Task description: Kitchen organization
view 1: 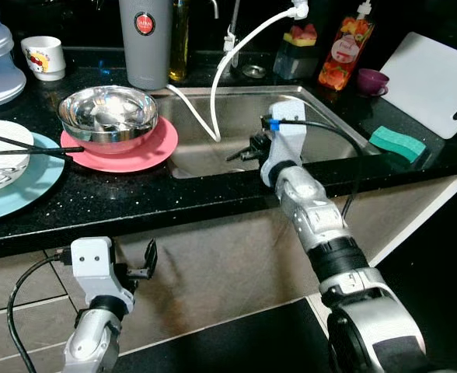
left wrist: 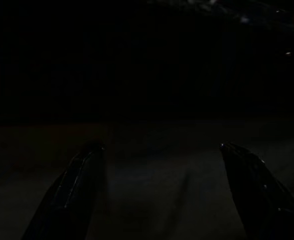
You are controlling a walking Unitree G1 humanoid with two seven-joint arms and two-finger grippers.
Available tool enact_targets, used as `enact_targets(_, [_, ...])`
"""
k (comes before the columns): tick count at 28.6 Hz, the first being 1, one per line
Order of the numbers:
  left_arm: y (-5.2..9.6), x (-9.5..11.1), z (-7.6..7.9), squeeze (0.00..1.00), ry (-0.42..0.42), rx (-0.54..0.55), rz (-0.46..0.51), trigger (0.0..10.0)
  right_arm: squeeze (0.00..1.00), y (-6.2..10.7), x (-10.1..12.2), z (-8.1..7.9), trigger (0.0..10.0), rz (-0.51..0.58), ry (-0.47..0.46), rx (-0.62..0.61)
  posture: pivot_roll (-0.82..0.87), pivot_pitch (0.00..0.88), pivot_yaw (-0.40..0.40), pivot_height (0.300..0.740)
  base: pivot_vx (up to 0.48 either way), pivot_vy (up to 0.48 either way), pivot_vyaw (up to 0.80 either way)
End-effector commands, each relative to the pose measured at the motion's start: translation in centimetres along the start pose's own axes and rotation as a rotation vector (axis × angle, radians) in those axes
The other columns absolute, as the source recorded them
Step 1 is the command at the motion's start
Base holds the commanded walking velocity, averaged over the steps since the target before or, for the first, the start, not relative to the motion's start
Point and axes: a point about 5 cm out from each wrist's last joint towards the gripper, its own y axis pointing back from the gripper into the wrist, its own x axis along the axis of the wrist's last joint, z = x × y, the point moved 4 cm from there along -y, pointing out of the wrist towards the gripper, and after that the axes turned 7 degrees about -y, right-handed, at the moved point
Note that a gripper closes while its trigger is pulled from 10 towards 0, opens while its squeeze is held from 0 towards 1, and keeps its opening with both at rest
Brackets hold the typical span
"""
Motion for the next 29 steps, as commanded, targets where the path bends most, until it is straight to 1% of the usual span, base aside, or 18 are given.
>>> enact_targets(1, [0.0, -0.6, 0.1, 0.0, -0.007, 0.001, -0.021, 10.0, 1.0, 0.0, 0.2, 0.4, 10.0, 0.023, -0.016, -0.019, 0.24, 0.0, -0.102, 0.74, 0.0, 0.0, 0.0])
enact_targets(3, [-0.1, -0.6, 0.1, 0.0, -0.008, 0.003, -0.021, 10.0, 1.0, -0.1, 1.0, 0.5, 10.0, 0.061, -0.117, -0.029, 0.24, 0.0, -0.103, 0.74, 0.0, 0.0, 0.0])
enact_targets(4, [-0.1, -0.6, 0.1, 0.0, -0.009, 0.005, -0.02, 10.0, 1.0, -0.2, 1.8, 1.1, 10.0, 0.087, -0.387, -0.064, 0.24, 0.0, -0.103, 0.74, 0.0, 0.0, 0.0])
enact_targets(5, [-0.1, -0.6, 0.0, 0.0, -0.009, 0.006, -0.019, 10.0, 0.0, -0.1, 2.7, 1.4, 10.0, 0.122, -0.565, -0.066, 0.24, 0.0, -0.102, 0.74, 0.0, 0.0, 0.0])
enact_targets(6, [-0.1, -0.6, 0.0, 0.0, -0.009, 0.006, -0.019, 10.0, 0.0, -0.1, 3.3, 1.7, 10.0, 0.149, -0.676, -0.061, 0.24, 0.0, -0.102, 0.74, 0.0, 0.0, 0.0])
enact_targets(7, [-0.2, -0.6, 0.0, 0.0, -0.009, 0.006, -0.019, 10.0, 0.0, 0.0, 3.6, 1.8, 10.0, 0.168, -0.729, -0.056, 0.24, 0.0, -0.102, 0.74, 0.0, 0.0, 0.0])
enact_targets(8, [-0.2, -0.6, 0.0, 0.0, -0.01, 0.006, -0.018, 10.0, 0.0, 0.5, 6.1, 0.8, 10.0, 0.256, -0.742, 0.081, 0.22, 0.0, -0.092, 0.74, 0.0, 0.0, 0.0])
enact_targets(9, [-0.3, -0.6, -0.1, 0.0, -0.01, 0.006, -0.018, 10.0, 0.0, 0.9, 7.0, 0.1, 10.0, 0.289, -0.749, 0.148, 0.22, 0.0, -0.092, 0.74, 0.0, 0.0, 0.0])
enact_targets(10, [-0.3, -0.5, -0.1, 0.0, -0.01, 0.006, -0.018, 10.0, 0.0, 1.2, 7.5, -0.4, 10.0, 0.303, -0.735, 0.189, 0.22, 0.0, -0.091, 0.74, 0.0, 0.0, 0.44])
enact_targets(12, [-0.4, -0.5, -0.1, 0.0, -0.01, 0.004, -0.018, 10.0, 0.0, 1.3, 7.5, -1.0, 10.0, 0.294, -0.71, 0.224, 0.22, 0.0, -0.091, 0.74, 0.0, 0.0, 0.65])
enact_targets(14, [-0.4, -0.5, -0.1, 0.0, -0.01, 0.003, -0.018, 10.0, 0.0, 1.4, 7.4, -1.2, 10.0, 0.29, -0.701, 0.23, 0.22, 0.0, -0.091, 0.74, 0.0, 0.0, 0.65])
enact_targets(17, [-0.5, -0.5, -0.1, 0.0, -0.014, 0.006, -0.017, 10.0, 0.0, 1.4, 7.0, -1.7, 10.0, 0.271, -0.766, 0.246, 0.23, 0.0, -0.094, 0.74, 0.0, 0.0, 0.65])
enact_targets(20, [-0.4, -0.6, -0.2, 0.0, -0.016, 0.009, -0.018, 10.0, 0.0, 1.5, 7.1, -2.1, 10.0, 0.266, -0.775, 0.265, 0.23, 0.0, -0.094, 0.74, 0.0, 0.0, 0.65])
enact_targets(23, [-0.4, -0.6, -0.3, 0.0, -0.019, 0.011, -0.018, 10.0, 0.0, 1.7, 7.4, -3.1, 10.0, 0.261, -0.731, 0.314, 0.24, 0.0, -0.101, 0.74, 0.0, 0.0, 0.65])
enact_targets(26, [-0.4, -0.6, -0.3, 0.0, -0.019, 0.013, -0.018, 10.0, 0.0, 1.7, 7.4, -3.3, 10.0, 0.26, -0.706, 0.325, 0.24, 0.0, -0.101, 0.74, 0.0, 0.0, 0.65])
enact_targets(27, [-0.3, -0.6, -0.3, 0.0, -0.019, 0.015, -0.017, 10.0, 0.0, 1.6, 7.4, -3.8, 10.0, 0.244, -0.617, 0.338, 0.24, 0.0, -0.103, 0.74, 0.0, 0.0, 0.65])
enact_targets(28, [-0.3, -0.6, -0.3, 0.0, -0.02, 0.016, -0.017, 10.0, 0.0, 1.5, 7.1, -4.0, 10.0, 0.225, -0.564, 0.335, 0.24, 0.0, -0.103, 0.74, 0.0, 0.0, 0.65])
enact_targets(29, [-0.3, -0.6, -0.3, 0.0, -0.02, 0.017, -0.017, 10.0, 0.0, 1.4, 6.7, -4.1, 10.0, 0.212, -0.484, 0.327, 0.24, 0.0, -0.106, 0.74, 0.0, 0.0, 0.64])
